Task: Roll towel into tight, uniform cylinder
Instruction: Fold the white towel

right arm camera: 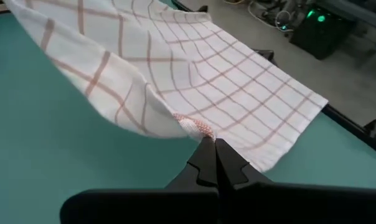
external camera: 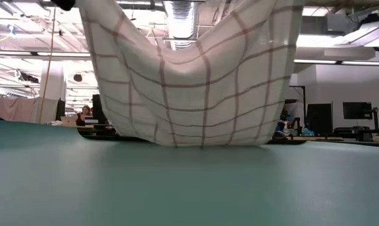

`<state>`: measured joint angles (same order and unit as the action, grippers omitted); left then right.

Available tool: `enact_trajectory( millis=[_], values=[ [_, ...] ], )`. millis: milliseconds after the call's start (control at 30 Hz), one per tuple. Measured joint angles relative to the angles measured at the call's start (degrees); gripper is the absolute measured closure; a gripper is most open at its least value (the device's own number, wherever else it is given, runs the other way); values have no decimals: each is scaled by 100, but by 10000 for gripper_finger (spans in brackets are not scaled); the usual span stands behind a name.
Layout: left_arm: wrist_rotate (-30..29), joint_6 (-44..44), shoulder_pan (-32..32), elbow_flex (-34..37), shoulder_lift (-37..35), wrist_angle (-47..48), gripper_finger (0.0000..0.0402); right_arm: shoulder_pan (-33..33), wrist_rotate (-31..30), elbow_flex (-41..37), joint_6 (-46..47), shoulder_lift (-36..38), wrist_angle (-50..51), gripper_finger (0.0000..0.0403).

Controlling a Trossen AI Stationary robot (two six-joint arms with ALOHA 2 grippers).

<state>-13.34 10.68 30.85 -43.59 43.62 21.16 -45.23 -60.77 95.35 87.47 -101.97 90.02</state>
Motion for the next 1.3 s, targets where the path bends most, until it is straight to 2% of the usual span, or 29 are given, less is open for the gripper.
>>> enact_trajectory(
  millis=[100, 233, 533, 667, 867, 1000, 1167, 1300],
  values=[
    [-427, 492, 517, 0, 424, 48, 401, -137, 28, 0, 100, 0, 2, 403],
    [-800, 1612, 1081, 0, 943, 319, 401, -307, 339, 0, 326, 0, -2, 403],
    [-594, 3904, 1896, 0, 1748, 1165, 401, -650, 1207, 0, 1093, -5, 0, 403],
    [-510, 4225, 2173, -25, 1999, 1125, 401, -793, 1524, 0, 1489, -46, -5, 403],
    [-80, 4891, 2516, -236, 2289, 1085, 401, -983, 2213, 0, 2143, -46, -26, 403],
    [-43, 5122, 2651, -347, 2377, 1085, 401, -1112, 2575, 0, 2428, -46, -65, 403],
    [-39, 5304, 2658, -369, 2386, 1085, 401, -1170, 2627, 0, 2523, -46, -80, 403],
    [196, 5773, 2658, -369, 2389, 1004, 401, -1167, 2707, 0, 2525, -46, -201, 403]
  ],
)
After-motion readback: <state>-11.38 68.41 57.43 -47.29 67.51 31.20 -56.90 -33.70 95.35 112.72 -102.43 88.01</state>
